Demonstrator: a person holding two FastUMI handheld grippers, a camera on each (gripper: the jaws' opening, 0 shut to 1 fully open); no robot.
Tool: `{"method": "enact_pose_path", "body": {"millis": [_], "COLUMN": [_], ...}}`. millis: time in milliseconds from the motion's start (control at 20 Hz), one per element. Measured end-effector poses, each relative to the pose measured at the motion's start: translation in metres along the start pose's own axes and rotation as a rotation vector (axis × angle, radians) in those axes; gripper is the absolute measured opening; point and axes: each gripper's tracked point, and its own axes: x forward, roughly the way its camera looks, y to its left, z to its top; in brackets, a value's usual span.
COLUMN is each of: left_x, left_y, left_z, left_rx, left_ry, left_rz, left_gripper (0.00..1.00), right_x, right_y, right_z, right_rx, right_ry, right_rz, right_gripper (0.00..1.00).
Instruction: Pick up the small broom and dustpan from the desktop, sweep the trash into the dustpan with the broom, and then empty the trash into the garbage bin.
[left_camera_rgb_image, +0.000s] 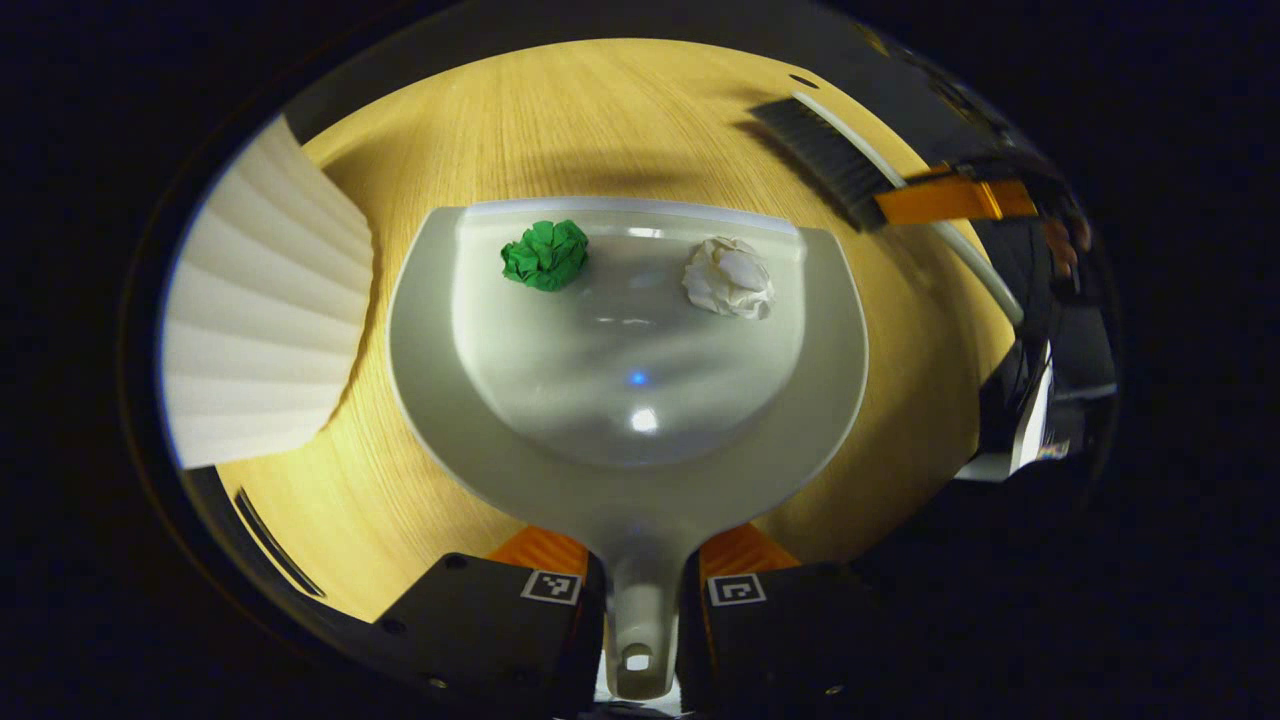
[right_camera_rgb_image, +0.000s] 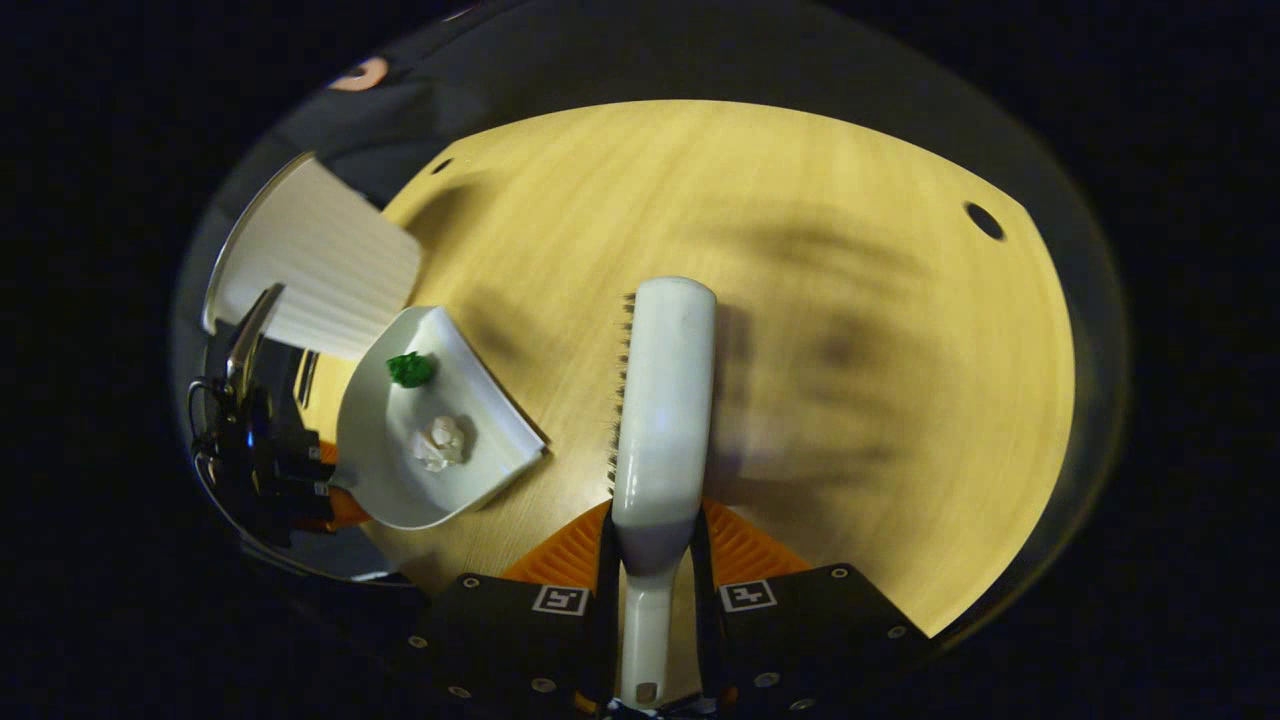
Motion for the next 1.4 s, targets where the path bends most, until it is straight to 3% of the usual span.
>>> {"method": "enact_pose_path", "body": {"millis": [250,350,550,650,750,800,900,1000,1050,1100,1400], "left_x": [-0.004,-0.006,-0.009,-0.009,-0.011,-0.012,-0.011,-0.019,-0.022,-0.026,-0.042], "left_y": [-0.012,-0.018,-0.013,-0.011,-0.01,-0.011,-0.008,-0.007,-0.005,-0.005,-0.008], "left_z": [0.01,0.013,0.019,0.02,0.023,0.025,0.031,0.032,0.03,0.028,0.031], "left_rx": [-0.122,-0.157,-0.12,-0.098,-0.083,-0.078,-0.065,-0.055,-0.054,-0.057,-0.062], "left_ry": [-0.01,-0.027,-0.043,-0.065,-0.103,-0.123,-0.155,-0.176,-0.179,-0.184,-0.248], "left_rz": [0.033,0.007,0.005,0.006,-0.008,-0.011,-0.004,0.002,0.001,0.002,0.004], "left_gripper": [0.31,0.32,0.31,0.31,0.31,0.31,0.31,0.31,0.31,0.31,0.31], "right_x": [0.008,0.012,0.019,0.019,0.016,0.015,0.012,0.02,0.025,0.026,0.036], "right_y": [0.023,0.035,0.038,0.029,0.027,0.025,0.025,0.02,0.025,0.027,0.012], "right_z": [-0.055,-0.069,-0.072,-0.073,-0.071,-0.07,-0.066,-0.066,-0.065,-0.062,-0.066], "right_rx": [0.202,0.261,0.294,0.31,0.326,0.326,0.325,0.314,0.299,0.288,0.298], "right_ry": [0.001,-0.016,-0.029,-0.044,-0.085,-0.098,-0.115,-0.13,-0.122,-0.127,-0.207], "right_rz": [-0.157,-0.198,-0.241,-0.246,-0.224,-0.215,-0.208,-0.196,-0.193,-0.184,-0.163], "right_gripper": [0.33,0.33,0.4,0.45,0.6,0.58,0.66,0.67,0.56,0.69,0.69]}}
